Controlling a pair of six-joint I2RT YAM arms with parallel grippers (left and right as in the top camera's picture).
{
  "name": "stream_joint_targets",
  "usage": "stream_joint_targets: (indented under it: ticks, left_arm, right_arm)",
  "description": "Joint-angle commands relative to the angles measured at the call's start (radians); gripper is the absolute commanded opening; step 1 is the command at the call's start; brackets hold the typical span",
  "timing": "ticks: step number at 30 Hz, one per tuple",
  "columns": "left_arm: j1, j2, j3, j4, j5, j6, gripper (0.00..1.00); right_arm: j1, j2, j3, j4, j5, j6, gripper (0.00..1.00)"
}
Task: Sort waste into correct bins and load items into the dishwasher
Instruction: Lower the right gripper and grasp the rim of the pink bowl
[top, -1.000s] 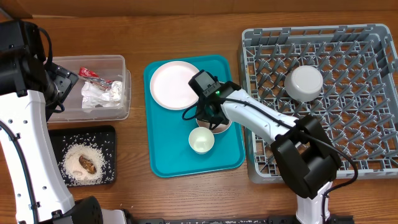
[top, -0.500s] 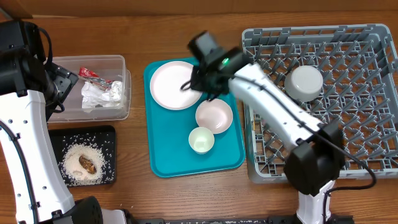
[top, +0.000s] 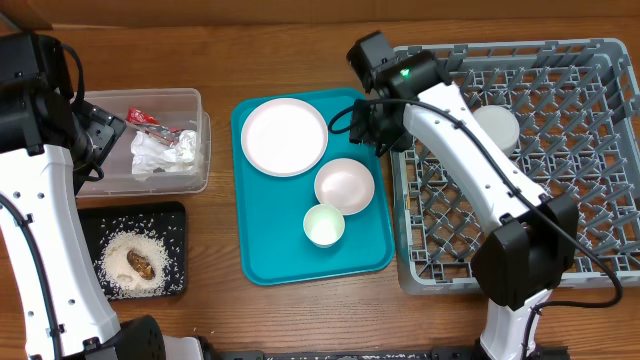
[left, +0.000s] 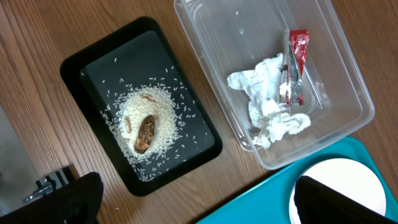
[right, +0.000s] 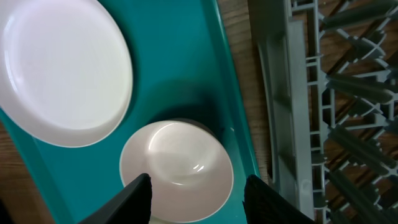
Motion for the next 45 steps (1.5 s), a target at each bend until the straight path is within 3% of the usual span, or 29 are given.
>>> stream_joint_targets:
  ticks: [1, 11, 26, 45]
  left_arm:
    - [0.0, 0.003, 0.004, -0.002, -0.003, -0.018, 1.0]
    - [0.0, 0.003, 0.004, -0.002, -0.003, -0.018, 1.0]
    - [0.0, 0.003, 0.004, -0.002, -0.003, -0.018, 1.0]
    - [0.0, 0.003, 0.004, -0.002, -0.003, -0.018, 1.0]
  right_arm:
    - [0.004, 0.001, -0.071, 0.071, -0.016, -0.007, 0.5]
    - [0.014, 0.002, -0.19, 0.268, -0.285, 0.037, 0.5]
    - [0.195, 0.092, -0.191, 0.305, 0.109, 0.396, 0.56]
    - [0.205, 0.163, -0.204, 0.374, 0.071, 0.394, 0.54]
